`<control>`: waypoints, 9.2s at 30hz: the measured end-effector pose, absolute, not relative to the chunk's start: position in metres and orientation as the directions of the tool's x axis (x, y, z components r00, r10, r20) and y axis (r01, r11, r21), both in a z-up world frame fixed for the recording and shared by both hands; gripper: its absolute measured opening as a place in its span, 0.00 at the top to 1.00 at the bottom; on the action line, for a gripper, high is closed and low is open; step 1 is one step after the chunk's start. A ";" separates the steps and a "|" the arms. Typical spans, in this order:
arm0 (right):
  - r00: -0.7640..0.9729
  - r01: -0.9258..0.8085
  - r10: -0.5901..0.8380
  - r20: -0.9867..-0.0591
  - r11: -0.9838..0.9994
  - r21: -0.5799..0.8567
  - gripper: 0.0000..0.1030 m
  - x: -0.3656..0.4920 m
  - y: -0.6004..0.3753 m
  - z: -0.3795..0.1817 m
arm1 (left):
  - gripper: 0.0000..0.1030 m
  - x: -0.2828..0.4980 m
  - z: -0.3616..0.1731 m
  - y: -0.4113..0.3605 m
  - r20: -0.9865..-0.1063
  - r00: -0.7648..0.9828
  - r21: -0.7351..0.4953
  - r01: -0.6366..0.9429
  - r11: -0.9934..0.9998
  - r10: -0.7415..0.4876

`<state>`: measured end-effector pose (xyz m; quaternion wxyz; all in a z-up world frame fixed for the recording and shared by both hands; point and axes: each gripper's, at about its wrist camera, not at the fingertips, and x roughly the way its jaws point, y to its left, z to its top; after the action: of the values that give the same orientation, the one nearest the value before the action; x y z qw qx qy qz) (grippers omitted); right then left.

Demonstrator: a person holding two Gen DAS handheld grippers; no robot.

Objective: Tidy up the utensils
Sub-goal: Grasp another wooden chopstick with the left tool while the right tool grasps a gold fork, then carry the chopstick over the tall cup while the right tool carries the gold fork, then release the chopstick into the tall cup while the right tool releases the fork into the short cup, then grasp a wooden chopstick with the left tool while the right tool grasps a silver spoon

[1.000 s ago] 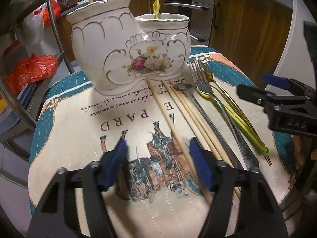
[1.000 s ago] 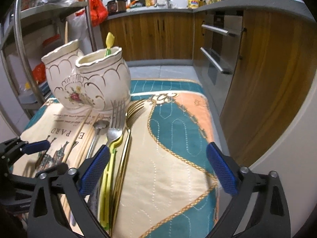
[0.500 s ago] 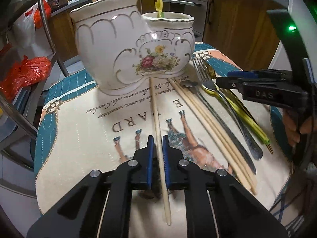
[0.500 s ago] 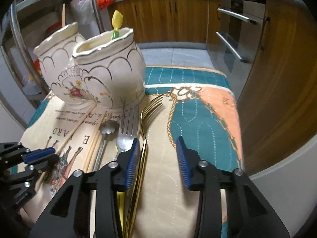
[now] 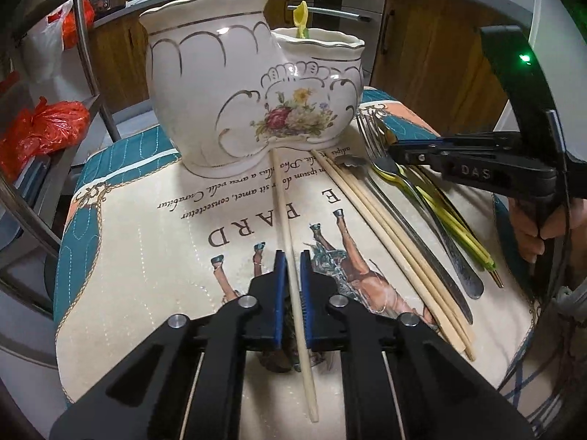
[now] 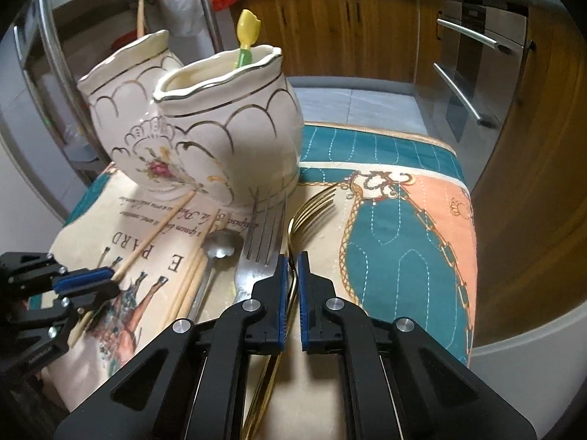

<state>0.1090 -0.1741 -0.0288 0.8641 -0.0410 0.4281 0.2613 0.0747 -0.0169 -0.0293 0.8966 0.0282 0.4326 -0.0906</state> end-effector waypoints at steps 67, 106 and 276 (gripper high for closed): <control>0.817 -0.492 0.470 -0.334 0.870 0.019 0.95 0.023 -0.182 0.122 | 0.95 0.051 0.078 0.033 -0.320 0.875 -0.080 0.356 0.931 -0.362; 0.895 -0.346 0.343 -0.287 0.937 0.039 0.95 0.129 -0.142 0.097 | 0.95 0.175 0.063 0.032 -0.248 0.947 -0.109 0.180 0.978 -0.202; 0.508 -0.597 0.507 -0.696 0.790 0.139 0.97 0.104 -0.166 0.001 | 0.94 0.066 -0.030 -0.006 -0.787 0.593 -0.025 0.249 0.968 -0.173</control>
<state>0.1041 -0.1662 0.0011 0.8663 -0.0594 0.3802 0.3187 0.0655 -0.0063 -0.0302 0.8913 0.0438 0.4356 -0.1182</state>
